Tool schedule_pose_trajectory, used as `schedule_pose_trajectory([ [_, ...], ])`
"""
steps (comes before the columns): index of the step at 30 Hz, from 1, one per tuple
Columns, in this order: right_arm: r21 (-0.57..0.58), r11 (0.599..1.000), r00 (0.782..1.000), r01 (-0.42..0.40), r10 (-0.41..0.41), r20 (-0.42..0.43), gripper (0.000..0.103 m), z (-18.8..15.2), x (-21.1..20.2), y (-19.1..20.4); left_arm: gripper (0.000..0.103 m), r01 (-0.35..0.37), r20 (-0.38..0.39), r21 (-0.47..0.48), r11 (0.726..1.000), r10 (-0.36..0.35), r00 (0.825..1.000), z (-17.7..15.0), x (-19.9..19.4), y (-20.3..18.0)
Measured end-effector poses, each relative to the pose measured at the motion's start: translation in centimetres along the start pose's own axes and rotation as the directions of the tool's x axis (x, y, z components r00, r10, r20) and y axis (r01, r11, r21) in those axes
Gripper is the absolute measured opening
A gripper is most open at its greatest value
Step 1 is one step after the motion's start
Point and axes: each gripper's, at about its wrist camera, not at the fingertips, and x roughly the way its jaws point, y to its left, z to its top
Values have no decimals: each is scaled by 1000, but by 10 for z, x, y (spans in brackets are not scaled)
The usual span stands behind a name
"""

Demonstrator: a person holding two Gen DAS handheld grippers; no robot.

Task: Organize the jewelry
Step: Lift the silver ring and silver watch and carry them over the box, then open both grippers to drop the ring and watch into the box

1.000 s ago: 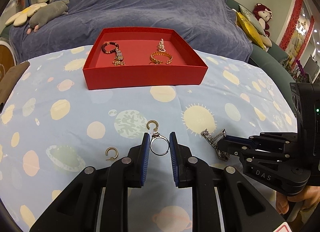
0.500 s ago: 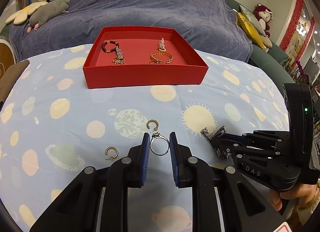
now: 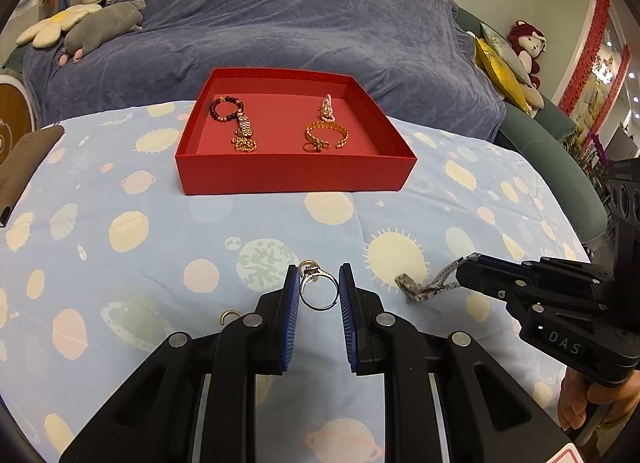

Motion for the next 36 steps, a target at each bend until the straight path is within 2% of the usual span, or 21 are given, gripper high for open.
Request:
schedule_pose_trajectory([
  [8, 16, 999, 995, -30, 29, 91, 9, 37, -36, 0, 17, 7, 67, -7, 1000, -6, 998, 36, -21, 8],
  [15, 19, 1000, 989, -23, 20, 148, 9, 91, -34, -6, 17, -31, 111, 51, 998, 25, 993, 88, -14, 16],
  [19, 20, 1000, 986, -4, 1, 169, 9, 125, -17, -11, 17, -15, 113, 45, 999, 10, 994, 121, 6, 23],
  [24, 45, 999, 989, 2, -9, 147, 9, 157, 20, -25, 17, -8, 93, 28, 1000, 5, 996, 152, 47, 29],
  [29, 56, 998, 996, -11, 6, 91, 9, 174, 60, -35, 17, 32, 21, -35, 999, -31, 999, 175, 95, 41],
  [36, 45, 998, 999, -37, 37, 5, 9, 200, 112, -35, 17, 5, -71, -36, 999, -8, 997, 196, 149, 51],
])
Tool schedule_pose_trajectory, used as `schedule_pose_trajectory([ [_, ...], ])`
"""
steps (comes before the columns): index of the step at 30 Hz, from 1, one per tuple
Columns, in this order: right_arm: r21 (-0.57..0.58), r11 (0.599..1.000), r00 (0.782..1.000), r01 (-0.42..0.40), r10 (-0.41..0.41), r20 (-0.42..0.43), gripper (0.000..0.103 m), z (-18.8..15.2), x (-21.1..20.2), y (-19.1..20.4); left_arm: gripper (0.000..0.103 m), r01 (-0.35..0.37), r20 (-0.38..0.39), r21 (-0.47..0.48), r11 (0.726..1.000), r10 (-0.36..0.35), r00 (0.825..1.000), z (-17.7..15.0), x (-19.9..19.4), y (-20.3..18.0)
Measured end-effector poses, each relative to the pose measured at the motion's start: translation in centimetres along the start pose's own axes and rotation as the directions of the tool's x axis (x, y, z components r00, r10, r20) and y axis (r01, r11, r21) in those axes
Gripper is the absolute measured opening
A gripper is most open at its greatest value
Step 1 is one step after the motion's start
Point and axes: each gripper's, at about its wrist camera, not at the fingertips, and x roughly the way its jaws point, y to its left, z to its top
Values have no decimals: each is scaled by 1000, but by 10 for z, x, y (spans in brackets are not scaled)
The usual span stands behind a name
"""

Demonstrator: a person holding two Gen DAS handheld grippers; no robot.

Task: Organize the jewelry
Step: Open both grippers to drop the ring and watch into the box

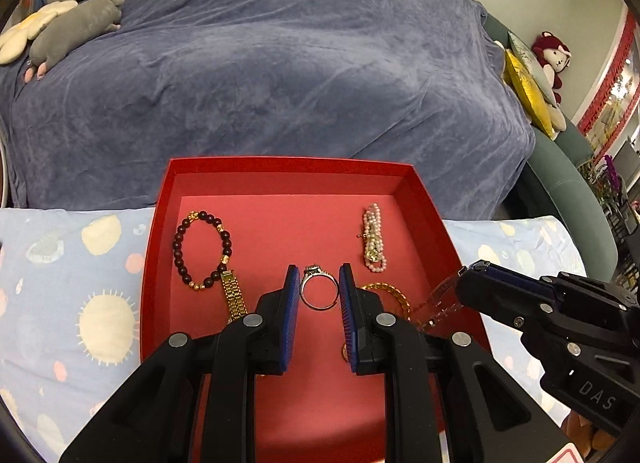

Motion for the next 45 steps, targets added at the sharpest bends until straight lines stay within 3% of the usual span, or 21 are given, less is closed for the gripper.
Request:
schedule_pose_trajectory([
  [10, 50, 999, 997, -3, 7, -81, 9, 26, 63, -10, 18, -31, -117, -40, 999, 27, 993, 19, 51, 24],
  [12, 51, 999, 996, -3, 8, -92, 10, 33, 73, -10, 22, -33, -107, -49, 998, 27, 994, 24, 53, 28],
  [14, 52, 998, 997, 30, -26, -74, 11, 39, 77, -11, 38, -60, -95, -56, 997, 54, 994, 29, 54, 31],
  [15, 51, 998, 997, 33, -29, -66, 11, 42, 78, -10, 40, -62, -85, -62, 996, 57, 995, 34, 56, 32],
  [22, 39, 998, 999, 48, -49, 22, 22, 32, 50, -12, 42, -50, 33, -139, 989, 55, 998, 37, 22, 49],
  [30, -1, 998, 996, 56, -55, 77, 23, -18, -29, -6, 42, -107, 102, -106, 989, 118, 988, -11, -54, 41],
  [36, -23, 998, 994, 63, -61, 85, 24, -66, -86, 13, 42, -125, 88, -78, 989, 132, 987, -58, -97, 22],
  [42, -45, 997, 996, 67, -64, 69, 25, -124, -115, 37, 42, -162, 61, -65, 985, 166, 984, -110, -126, 6],
  [45, -17, 999, 998, 42, -41, 41, 25, -154, -119, 41, 49, -191, 57, -57, 980, 194, 979, -143, -138, 2],
])
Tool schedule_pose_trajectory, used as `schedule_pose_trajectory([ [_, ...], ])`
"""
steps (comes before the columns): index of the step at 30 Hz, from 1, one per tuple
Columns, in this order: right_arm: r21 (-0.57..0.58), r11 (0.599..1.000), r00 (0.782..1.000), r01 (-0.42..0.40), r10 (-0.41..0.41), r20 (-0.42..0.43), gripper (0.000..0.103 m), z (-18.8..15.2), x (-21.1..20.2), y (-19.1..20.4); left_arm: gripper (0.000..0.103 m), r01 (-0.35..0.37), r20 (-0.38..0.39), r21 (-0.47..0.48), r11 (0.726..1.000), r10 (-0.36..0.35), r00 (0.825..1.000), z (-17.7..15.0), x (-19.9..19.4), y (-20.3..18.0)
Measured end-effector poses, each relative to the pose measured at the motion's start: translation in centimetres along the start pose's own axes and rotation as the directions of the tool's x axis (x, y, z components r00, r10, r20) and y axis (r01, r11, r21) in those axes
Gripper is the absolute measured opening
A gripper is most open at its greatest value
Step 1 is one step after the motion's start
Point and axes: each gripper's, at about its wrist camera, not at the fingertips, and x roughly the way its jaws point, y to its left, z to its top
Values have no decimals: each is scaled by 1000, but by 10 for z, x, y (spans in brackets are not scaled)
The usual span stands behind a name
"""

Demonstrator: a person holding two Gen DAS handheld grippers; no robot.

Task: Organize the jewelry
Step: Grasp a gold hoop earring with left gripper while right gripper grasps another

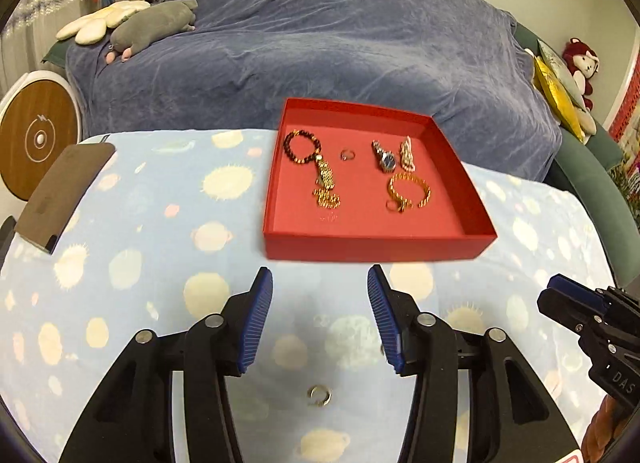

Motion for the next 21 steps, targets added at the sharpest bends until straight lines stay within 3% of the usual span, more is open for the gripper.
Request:
schedule_pose_trajectory([
  [9, 2, 1000, 998, 20, -20, -58, 25, -49, 17, 6, 49, -52, -32, 50, 997, 54, 998, -77, 4, 4],
  [21, -50, 998, 995, 27, -32, -91, 25, -58, 40, 24, 49, -31, -62, 91, 995, 37, 997, -103, 25, 0],
])
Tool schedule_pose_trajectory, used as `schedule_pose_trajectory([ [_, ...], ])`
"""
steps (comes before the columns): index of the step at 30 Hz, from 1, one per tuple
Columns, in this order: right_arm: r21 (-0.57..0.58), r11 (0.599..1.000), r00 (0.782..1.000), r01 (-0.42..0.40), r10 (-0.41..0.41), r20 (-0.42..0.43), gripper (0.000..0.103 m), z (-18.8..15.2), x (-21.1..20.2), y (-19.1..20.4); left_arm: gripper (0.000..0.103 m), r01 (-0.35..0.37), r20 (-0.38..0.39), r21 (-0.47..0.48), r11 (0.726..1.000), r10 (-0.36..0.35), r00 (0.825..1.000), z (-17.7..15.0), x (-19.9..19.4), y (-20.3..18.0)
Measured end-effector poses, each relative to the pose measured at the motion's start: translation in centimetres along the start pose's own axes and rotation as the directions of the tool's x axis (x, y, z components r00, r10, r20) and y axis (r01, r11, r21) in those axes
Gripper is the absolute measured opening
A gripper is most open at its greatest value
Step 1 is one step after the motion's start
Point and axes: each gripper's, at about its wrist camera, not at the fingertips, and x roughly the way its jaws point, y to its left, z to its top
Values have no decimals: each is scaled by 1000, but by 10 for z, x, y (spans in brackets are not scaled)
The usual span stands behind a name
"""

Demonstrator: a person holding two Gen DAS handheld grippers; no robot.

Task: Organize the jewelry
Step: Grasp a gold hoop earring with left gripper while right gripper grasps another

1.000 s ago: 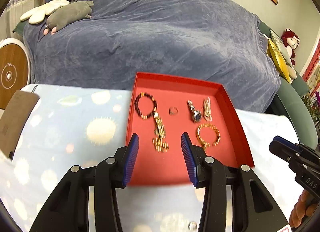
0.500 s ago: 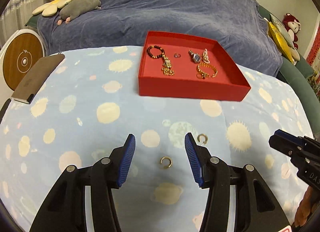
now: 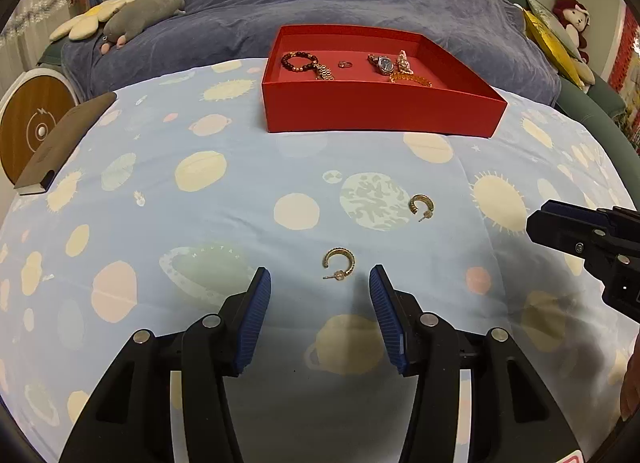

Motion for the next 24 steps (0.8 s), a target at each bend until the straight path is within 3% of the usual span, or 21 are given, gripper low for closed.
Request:
schedule_pose_trajectory([
  [12, -9, 1000, 999, -17, 17, -40, 25, 0, 16, 6, 14, -9, 26, 9, 1000, 9, 1000, 3, 8, -5],
  [17, -16, 1000, 999, -23, 23, -33, 25, 6, 26, 10, 14, 36, 19, -38, 999, -36, 999, 6, 6, 6],
  [24, -29, 999, 999, -35, 35, -14, 25, 22, 45, 23, 14, 39, 24, -75, 996, -37, 999, 7, -2, 21],
])
